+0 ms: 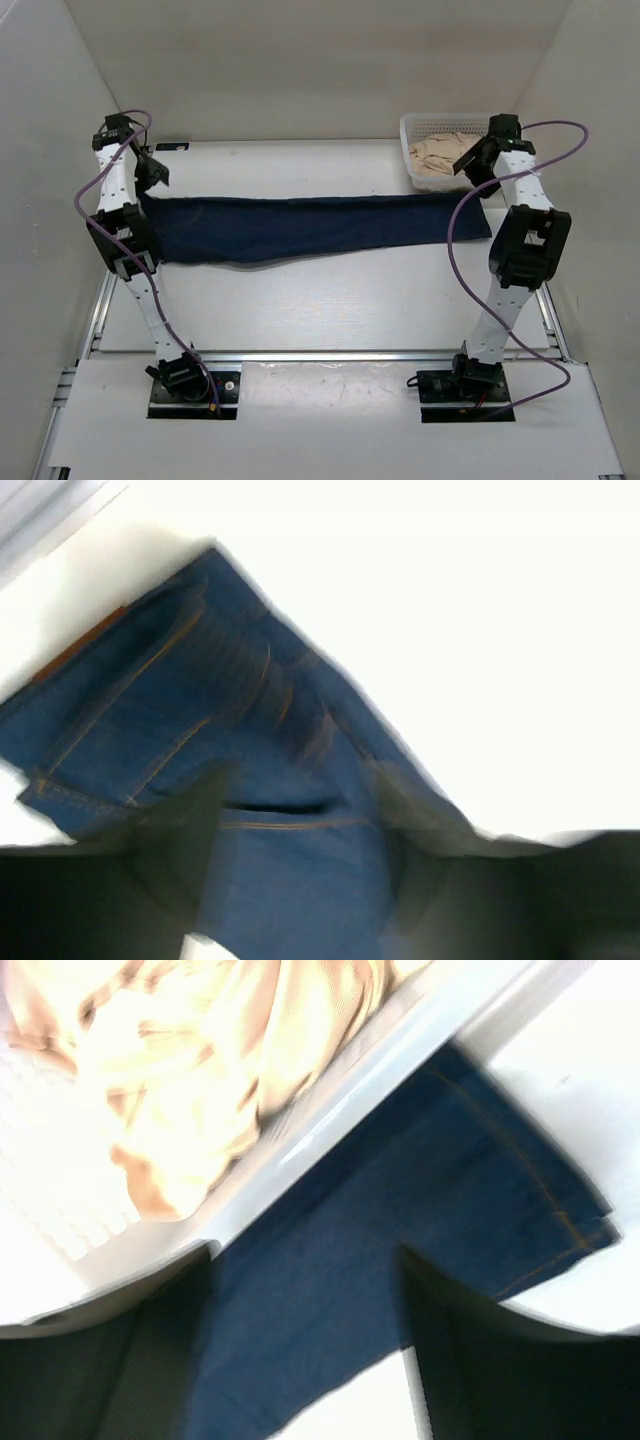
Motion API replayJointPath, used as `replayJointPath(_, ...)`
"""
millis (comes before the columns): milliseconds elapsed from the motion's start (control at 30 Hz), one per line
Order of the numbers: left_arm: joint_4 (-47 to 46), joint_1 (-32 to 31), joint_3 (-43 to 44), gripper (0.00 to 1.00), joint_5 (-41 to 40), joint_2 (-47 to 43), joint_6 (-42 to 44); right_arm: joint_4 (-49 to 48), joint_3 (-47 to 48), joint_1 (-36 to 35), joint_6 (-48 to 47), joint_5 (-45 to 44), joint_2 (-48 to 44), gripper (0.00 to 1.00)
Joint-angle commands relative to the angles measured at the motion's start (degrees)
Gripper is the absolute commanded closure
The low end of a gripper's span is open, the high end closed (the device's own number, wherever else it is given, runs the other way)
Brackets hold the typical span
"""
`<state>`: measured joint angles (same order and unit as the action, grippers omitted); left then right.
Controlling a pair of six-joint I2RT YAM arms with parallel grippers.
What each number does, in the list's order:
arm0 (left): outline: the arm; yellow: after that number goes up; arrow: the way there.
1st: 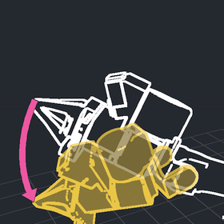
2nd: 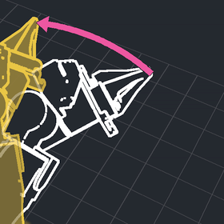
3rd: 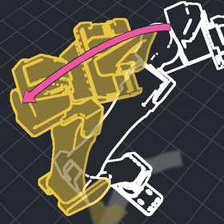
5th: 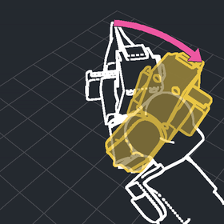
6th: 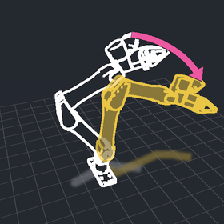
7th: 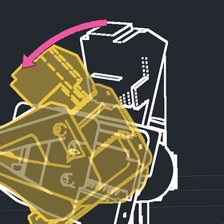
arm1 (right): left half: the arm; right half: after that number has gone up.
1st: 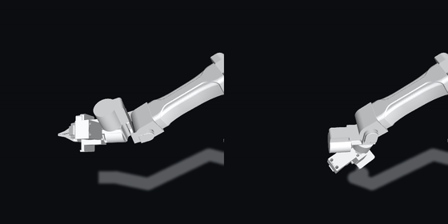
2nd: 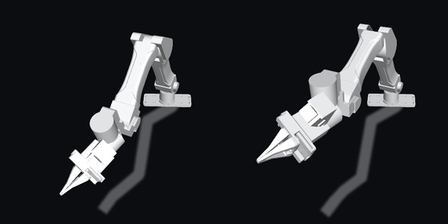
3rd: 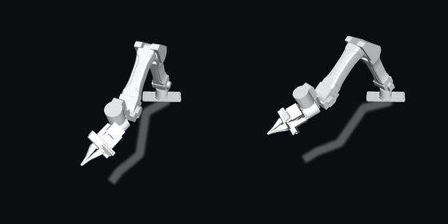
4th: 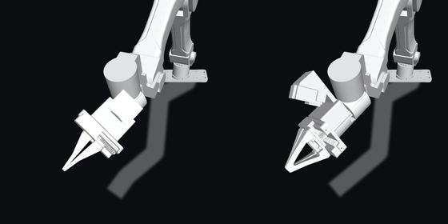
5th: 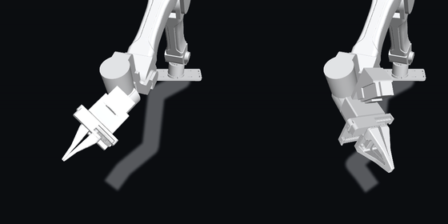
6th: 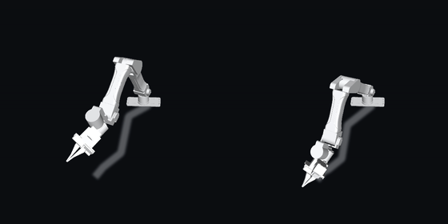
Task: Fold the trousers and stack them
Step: Fold the trousers
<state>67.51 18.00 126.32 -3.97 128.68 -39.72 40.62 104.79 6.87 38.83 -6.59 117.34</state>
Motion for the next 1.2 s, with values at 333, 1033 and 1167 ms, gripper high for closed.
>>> replayJointPath(333, -4.9, -0.3, -29.0, 0.21, -5.3, -24.5, 6.9, -8.4, -35.9, 0.5, 0.5, 0.1, -25.5, 0.35)
replayJointPath(1033, -11.9, 4.9, -41.3, 0.11, 5.9, -12.0, 4.0, -15.5, -27.8, 10.5, 4.9, 12.0, -5.5, 0.49)
replayJointPath(1167, -11.9, 4.9, -37.0, 0.20, 5.9, -9.0, 4.0, -14.2, -23.5, 10.5, 4.9, 9.3, -1.5, 0.60)
